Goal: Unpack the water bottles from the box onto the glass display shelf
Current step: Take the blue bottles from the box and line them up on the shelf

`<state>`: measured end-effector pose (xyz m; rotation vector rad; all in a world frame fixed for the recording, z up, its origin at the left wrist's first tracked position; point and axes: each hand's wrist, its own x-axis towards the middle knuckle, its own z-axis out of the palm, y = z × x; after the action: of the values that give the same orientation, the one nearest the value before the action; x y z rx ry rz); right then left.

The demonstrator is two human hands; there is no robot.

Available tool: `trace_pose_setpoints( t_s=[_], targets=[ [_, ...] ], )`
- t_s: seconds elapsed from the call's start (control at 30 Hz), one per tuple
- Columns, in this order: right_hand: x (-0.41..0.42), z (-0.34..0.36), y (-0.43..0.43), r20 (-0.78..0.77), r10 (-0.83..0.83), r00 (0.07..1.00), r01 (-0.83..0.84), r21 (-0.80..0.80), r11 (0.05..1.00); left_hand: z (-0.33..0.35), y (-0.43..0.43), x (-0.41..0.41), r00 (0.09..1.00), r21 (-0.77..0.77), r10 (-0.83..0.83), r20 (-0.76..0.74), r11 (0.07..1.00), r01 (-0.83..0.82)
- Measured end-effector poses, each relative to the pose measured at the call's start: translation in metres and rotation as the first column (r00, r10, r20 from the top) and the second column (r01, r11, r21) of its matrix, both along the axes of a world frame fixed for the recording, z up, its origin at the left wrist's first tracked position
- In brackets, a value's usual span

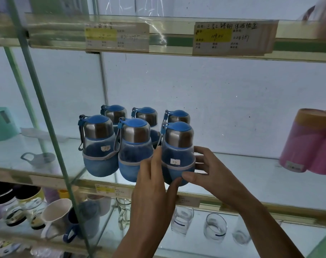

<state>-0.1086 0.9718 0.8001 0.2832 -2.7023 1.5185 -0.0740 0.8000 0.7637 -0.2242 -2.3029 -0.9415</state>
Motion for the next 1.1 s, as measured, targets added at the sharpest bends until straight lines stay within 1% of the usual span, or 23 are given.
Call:
trace_pose_setpoints(
  t_s=[0.2, 0.4, 0.57, 0.63, 0.8, 0.9, 1.0, 1.1],
  targets=[
    [-0.002, -0.002, -0.003, -0.077, -0.021, 0.997, 0.026, 0.064, 0.998, -0.002, -0.004, 0.0, 1.0, 0.002, 0.003, -0.003, 1.0, -0.003],
    [-0.002, -0.004, -0.005, -0.096, -0.021, 0.995, 0.032, 0.116, 0.993, 0.0, -0.003, 0.001, 1.0, 0.024, 0.03, 0.008, 0.999, -0.03],
    [-0.001, -0.006, -0.006, -0.111, -0.015, 0.994, 0.027, 0.113, 0.993, -0.001, -0.004, 0.0, 1.0, 0.05, 0.022, 0.0, 0.999, -0.022],
    [0.001, -0.005, -0.007, -0.116, -0.009, 0.993, 0.023, 0.12, 0.992, -0.001, -0.003, 0.002, 1.0, 0.085, -0.006, -0.012, 0.996, 0.007],
    [0.005, 0.002, -0.005, -0.138, -0.002, 0.99, 0.014, 0.086, 0.996, 0.002, 0.005, 0.008, 0.991, 0.247, -0.115, -0.068, 0.961, 0.128],
    [0.01, 0.005, -0.003, -0.15, -0.006, 0.989, 0.017, 0.073, 0.997, 0.005, 0.012, 0.011, 0.991, 0.255, -0.111, -0.074, 0.959, 0.127],
    [0.016, 0.007, 0.003, -0.16, -0.03, 0.987, 0.041, 0.067, 0.997, 0.006, 0.019, 0.011, 0.988, 0.221, -0.135, -0.075, 0.964, 0.148],
    [0.028, 0.007, 0.016, -0.163, -0.049, 0.985, 0.059, 0.058, 0.997, 0.007, 0.031, 0.012, 0.983, 0.214, -0.184, -0.022, 0.959, 0.185]
  ],
)
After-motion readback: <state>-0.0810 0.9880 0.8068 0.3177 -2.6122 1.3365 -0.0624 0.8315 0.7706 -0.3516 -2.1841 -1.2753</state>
